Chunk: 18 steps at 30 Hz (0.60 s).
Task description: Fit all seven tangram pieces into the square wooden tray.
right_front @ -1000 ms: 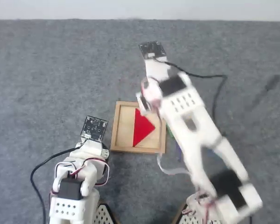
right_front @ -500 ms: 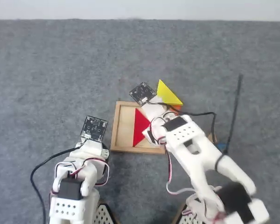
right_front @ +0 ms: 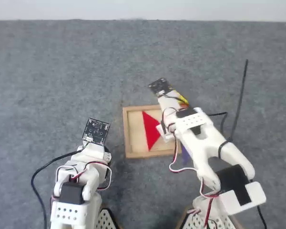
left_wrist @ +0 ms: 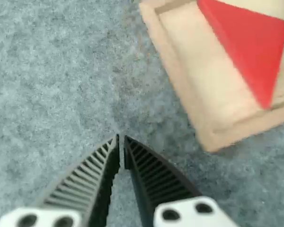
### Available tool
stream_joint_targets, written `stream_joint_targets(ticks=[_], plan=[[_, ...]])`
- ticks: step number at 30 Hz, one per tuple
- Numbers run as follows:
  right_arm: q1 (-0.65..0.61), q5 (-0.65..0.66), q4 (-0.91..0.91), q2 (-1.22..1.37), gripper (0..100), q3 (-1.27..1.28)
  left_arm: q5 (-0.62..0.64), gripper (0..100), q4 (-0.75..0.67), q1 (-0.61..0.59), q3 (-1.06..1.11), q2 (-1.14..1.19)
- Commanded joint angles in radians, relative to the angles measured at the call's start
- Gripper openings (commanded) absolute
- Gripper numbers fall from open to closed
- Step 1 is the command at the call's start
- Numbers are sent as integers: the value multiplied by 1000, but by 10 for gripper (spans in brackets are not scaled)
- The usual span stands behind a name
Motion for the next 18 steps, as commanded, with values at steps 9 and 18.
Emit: stream_joint_targets(ticks=[9, 18], plan=[[44, 18, 24, -176, 56, 138, -2, 19, 3, -3, -10, -15], [35, -20, 35, -157, 56, -23, -2, 19, 3, -3, -10, -15]])
